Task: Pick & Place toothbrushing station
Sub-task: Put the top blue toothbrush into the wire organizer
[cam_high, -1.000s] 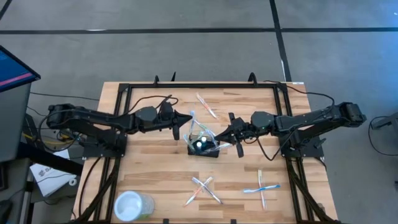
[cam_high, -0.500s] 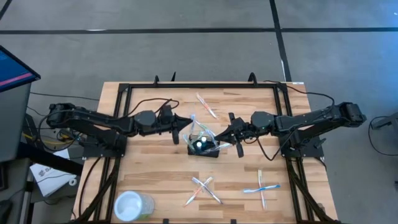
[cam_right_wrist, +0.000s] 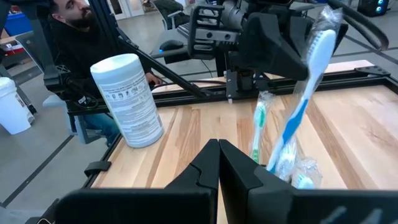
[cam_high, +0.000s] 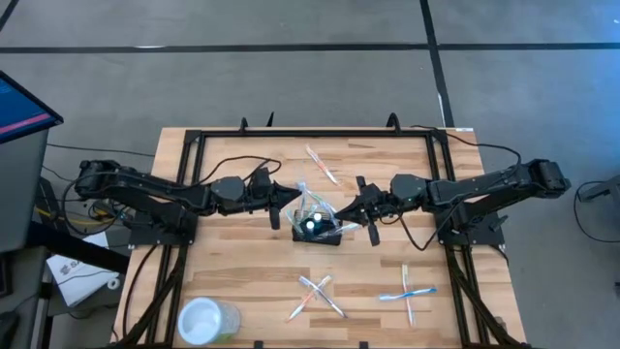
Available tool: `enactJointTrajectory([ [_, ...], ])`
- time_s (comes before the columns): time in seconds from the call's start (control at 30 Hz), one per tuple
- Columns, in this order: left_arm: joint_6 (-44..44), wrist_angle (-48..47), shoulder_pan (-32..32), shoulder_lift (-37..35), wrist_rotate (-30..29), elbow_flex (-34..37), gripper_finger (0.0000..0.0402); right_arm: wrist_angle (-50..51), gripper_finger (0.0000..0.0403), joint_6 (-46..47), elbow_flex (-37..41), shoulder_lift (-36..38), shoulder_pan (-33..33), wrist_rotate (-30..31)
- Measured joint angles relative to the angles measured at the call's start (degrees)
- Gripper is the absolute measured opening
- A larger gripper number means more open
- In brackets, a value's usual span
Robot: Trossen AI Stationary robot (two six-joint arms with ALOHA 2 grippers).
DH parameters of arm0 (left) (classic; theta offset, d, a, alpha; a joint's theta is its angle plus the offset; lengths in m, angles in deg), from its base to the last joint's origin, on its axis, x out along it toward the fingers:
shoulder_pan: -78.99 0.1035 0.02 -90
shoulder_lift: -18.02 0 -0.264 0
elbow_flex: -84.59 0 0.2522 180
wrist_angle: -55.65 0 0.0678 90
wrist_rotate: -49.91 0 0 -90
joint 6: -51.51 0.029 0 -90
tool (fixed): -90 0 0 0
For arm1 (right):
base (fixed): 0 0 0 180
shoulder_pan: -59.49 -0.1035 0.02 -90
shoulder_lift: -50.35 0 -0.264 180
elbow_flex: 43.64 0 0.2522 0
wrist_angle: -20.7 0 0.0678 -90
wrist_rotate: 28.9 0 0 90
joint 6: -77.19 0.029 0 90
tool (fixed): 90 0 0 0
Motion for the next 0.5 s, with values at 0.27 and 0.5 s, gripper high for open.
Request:
enactJointTrajectory([
  [0.27, 3.5, -0.1, 0.0, 0.0, -2.7, 0.0, 0.0000, 0.0, 0.0000, 0.0, 0.0, 0.0, 0.0, 0.0],
  [0.5, 4.5, 0.5, -0.2, 0.7, -3.9, 0.2, 0.0000, 0.0, 0.0000, 0.0, 0.0, 0.0, 0.0, 0.0],
])
